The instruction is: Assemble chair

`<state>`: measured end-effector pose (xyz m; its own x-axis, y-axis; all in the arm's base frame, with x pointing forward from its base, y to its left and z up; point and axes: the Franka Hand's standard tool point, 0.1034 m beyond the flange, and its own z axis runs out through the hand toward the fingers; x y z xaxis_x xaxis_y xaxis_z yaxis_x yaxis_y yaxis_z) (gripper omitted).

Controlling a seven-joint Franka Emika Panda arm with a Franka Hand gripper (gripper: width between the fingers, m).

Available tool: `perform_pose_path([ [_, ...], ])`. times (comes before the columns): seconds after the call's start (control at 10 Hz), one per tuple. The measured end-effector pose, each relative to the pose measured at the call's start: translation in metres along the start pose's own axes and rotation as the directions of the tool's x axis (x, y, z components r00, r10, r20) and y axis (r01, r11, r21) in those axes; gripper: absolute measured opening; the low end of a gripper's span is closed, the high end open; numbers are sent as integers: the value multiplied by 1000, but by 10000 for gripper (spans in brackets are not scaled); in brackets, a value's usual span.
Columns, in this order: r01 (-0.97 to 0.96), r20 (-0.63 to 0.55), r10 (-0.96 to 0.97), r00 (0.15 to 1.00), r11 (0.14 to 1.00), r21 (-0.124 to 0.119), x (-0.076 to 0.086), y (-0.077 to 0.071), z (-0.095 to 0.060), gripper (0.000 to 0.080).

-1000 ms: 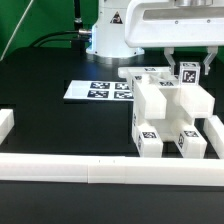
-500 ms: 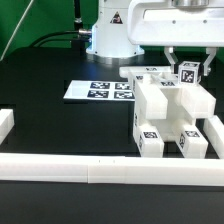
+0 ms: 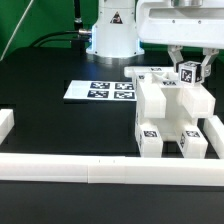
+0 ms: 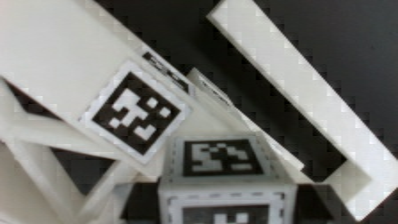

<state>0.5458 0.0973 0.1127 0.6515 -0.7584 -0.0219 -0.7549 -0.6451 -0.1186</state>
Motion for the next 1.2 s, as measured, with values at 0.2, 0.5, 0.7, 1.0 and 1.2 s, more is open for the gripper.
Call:
perform_pose_path([
  [0.2,-143,9,143,990,990,6,-2,-1,0,284],
  [0.5,-305,18,305,952,952,7,-3,-2,1,284],
  [0.7,-296,18,296,955,955,7,-4,-2,1,284],
  [1.0,-157,17,156,988,988,8,-3,-1,1,603],
  [1.2,-4,15,4,1000,1000,10,-3,-1,1,647],
])
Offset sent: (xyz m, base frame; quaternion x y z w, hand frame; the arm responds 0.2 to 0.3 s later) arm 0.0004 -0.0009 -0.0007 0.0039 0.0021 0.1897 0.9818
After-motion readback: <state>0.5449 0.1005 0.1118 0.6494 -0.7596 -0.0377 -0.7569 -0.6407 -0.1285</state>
